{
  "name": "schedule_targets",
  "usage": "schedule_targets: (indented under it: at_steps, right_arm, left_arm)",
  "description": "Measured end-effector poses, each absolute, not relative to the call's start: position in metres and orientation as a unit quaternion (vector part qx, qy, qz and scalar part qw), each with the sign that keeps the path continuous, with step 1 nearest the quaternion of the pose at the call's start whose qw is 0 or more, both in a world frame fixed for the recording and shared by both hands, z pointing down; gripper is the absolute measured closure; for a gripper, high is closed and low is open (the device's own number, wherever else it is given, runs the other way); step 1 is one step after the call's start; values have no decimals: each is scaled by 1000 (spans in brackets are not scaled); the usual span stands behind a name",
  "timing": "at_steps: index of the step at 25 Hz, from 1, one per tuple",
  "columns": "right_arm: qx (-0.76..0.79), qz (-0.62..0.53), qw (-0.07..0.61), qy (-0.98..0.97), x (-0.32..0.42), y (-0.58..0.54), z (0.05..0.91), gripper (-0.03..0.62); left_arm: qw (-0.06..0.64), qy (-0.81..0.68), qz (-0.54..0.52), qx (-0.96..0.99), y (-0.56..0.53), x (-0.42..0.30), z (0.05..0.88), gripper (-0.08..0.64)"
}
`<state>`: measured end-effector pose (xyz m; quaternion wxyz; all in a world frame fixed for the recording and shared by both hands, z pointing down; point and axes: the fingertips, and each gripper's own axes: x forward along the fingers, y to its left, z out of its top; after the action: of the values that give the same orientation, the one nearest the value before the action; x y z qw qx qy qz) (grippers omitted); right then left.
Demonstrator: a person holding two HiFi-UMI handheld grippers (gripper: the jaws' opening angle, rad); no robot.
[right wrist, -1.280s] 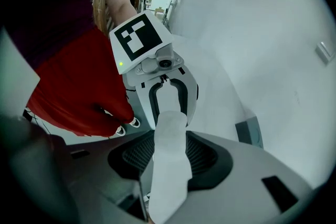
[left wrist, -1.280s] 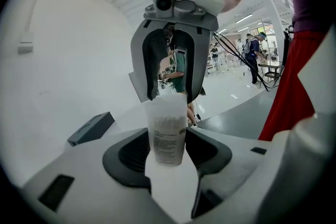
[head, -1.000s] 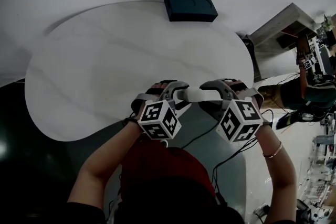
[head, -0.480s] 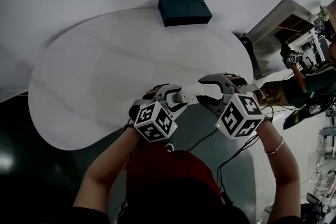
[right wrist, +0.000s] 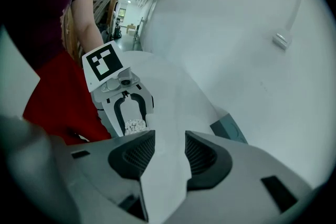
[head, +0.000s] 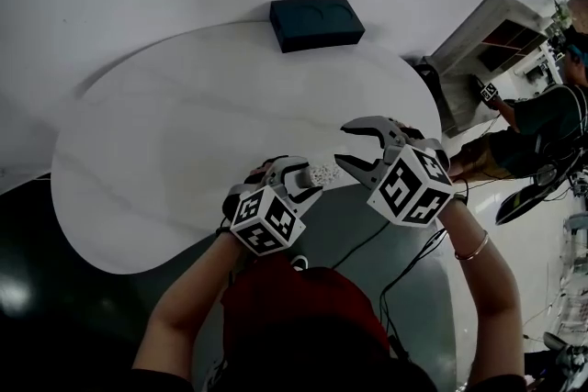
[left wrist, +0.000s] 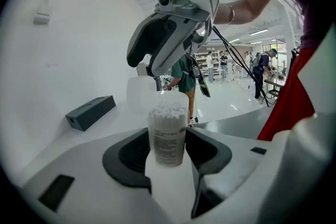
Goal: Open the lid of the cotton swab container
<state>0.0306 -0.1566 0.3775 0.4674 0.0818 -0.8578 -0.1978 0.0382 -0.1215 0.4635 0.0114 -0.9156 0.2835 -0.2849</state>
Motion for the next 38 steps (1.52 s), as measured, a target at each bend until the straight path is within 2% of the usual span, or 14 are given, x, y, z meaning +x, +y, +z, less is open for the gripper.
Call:
schedule_targets:
  at_steps: [12, 25, 33, 38]
  right_arm:
    - [149, -37, 379, -913, 38, -165, 376, 407]
    - [217, 84, 292, -928, 38, -171, 408, 408]
    - [251, 134, 251, -925, 35, -174, 423, 408]
    - [253, 157, 249, -922, 29, -171, 435, 410]
  left_arm:
    - [-37, 312, -252, -915, -160, 1, 463, 331]
    - [-63, 309, -248, -916, -190, -8, 473, 331]
    - [-72, 306, -243, -918, -217, -11, 473, 331]
    - [-72, 294, -244, -921, -232, -14, 476, 331]
